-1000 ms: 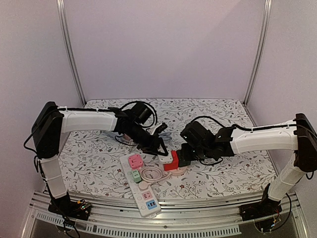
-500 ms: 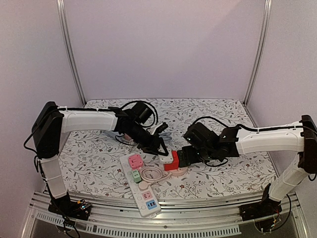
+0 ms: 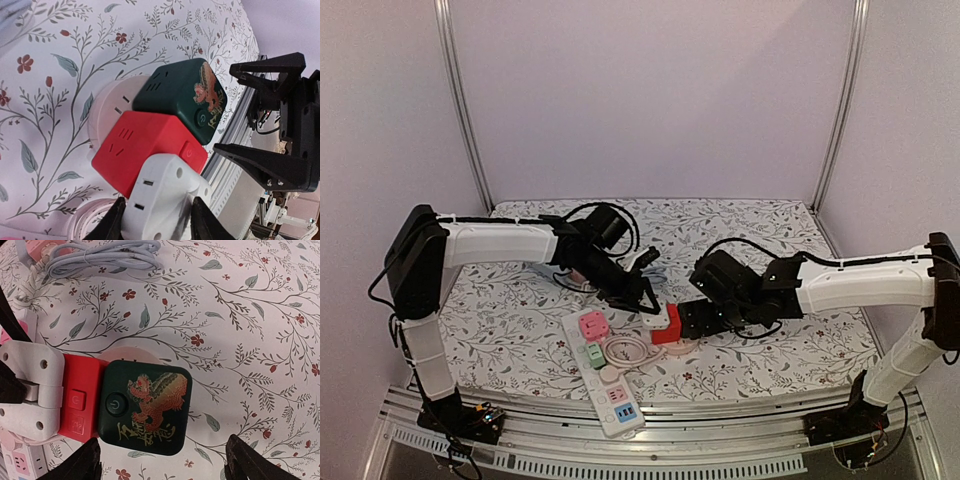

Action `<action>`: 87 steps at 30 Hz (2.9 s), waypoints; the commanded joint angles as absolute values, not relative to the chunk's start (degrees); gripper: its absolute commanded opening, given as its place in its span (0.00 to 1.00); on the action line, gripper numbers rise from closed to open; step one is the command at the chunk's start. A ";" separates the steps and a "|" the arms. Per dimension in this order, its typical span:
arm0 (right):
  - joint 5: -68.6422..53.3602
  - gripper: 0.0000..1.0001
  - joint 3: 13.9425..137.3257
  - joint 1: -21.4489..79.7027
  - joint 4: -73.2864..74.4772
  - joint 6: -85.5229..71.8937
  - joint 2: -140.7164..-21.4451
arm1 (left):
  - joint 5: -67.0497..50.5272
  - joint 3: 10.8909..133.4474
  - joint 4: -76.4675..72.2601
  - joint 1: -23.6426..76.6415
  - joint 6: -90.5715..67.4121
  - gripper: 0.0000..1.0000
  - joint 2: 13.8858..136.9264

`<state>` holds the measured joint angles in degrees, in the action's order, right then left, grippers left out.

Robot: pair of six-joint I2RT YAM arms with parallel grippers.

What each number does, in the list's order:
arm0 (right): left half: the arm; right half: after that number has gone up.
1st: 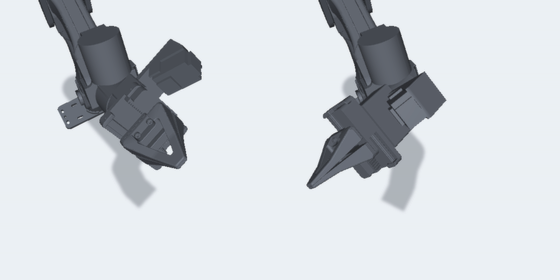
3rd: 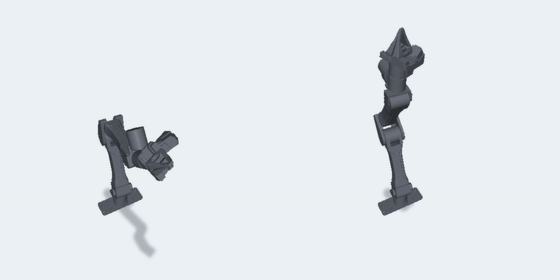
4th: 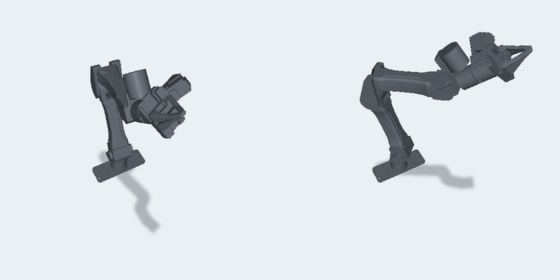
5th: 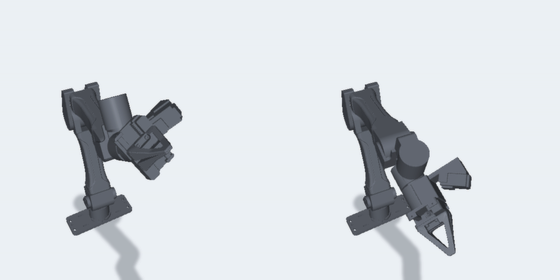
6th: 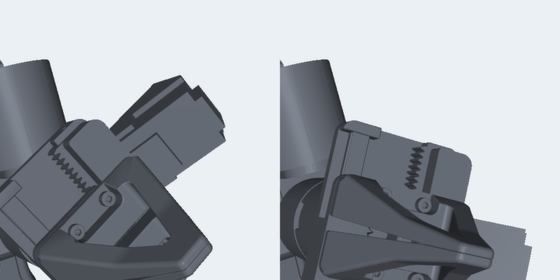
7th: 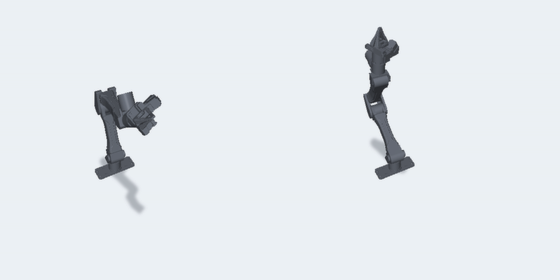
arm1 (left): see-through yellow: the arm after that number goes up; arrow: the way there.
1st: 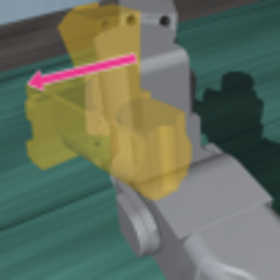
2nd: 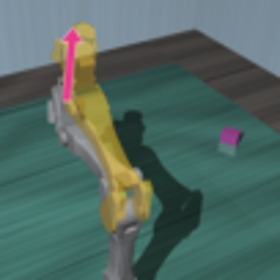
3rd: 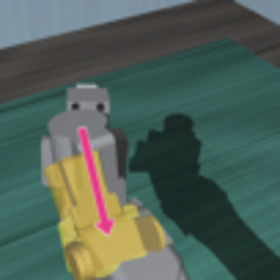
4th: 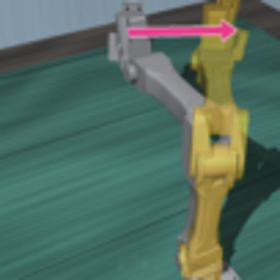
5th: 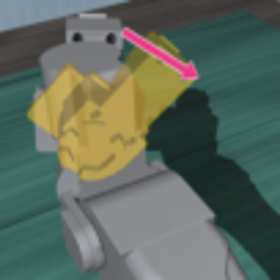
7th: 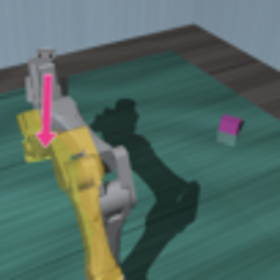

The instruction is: Pull the plug off the socket

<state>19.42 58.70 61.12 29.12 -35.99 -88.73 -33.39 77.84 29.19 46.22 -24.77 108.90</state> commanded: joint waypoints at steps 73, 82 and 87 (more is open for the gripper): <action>25.97 0.40 67.34 65.20 30.20 -39.59 -96.46 | -29.27 77.70 33.51 46.93 -23.11 0.39 112.29; 27.03 0.39 67.80 65.86 31.06 -39.76 -96.98 | -29.09 77.70 33.57 46.93 -23.02 0.39 112.24; 22.39 0.39 63.64 63.48 26.62 -41.34 -94.14 | -29.09 77.78 33.58 46.96 -22.99 0.39 112.21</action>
<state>26.00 65.32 64.47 33.04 -40.71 -96.86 -33.80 78.41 30.50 46.17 -24.45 109.21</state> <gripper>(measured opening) 0.562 0.395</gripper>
